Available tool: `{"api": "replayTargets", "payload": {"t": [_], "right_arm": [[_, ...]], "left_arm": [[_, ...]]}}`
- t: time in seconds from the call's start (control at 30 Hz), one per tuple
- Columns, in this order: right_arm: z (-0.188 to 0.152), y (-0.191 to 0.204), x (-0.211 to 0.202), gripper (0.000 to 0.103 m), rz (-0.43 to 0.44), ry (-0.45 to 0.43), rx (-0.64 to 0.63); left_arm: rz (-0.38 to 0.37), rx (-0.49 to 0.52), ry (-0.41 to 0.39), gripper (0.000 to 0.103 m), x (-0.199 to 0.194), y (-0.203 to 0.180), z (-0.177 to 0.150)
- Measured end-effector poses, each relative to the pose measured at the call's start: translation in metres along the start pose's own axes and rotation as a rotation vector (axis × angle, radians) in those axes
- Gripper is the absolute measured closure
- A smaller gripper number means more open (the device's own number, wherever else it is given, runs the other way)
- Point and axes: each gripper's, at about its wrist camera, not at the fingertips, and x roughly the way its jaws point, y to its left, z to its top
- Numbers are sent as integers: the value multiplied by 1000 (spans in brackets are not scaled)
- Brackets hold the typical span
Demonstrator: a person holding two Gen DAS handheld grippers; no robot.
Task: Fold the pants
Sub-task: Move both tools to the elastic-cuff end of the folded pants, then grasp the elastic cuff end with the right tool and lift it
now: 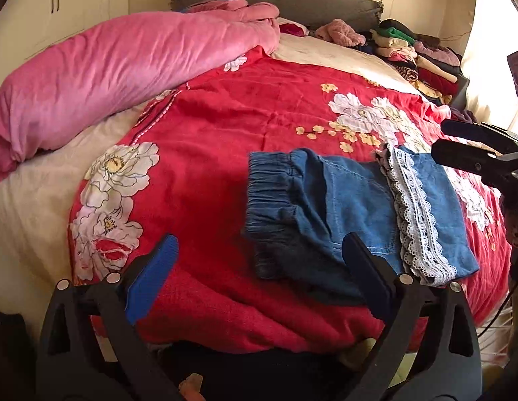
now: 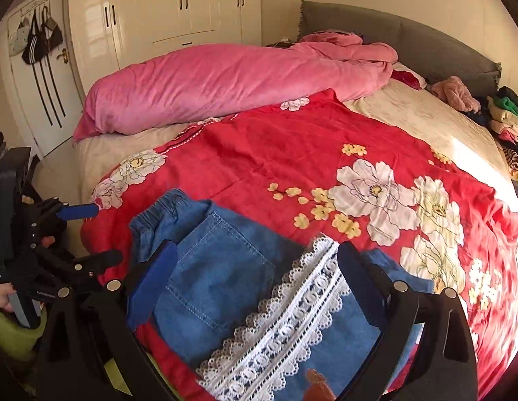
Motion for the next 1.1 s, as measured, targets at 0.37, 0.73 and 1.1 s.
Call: {"api": "replayTargets", "payload": {"t": [0.37,0.73,1.1], "right_arm": [[22,26,52,7,78,73,-67],[41,39,103,7,152,144,-135],[37,67,150,28,268,255,-174]], "left_arm": [[-1,-30,63,11,21,9,-8],[-94,-121,66,23,37,16,-13],[-146,-85,94,57,44,4,-15]]}}
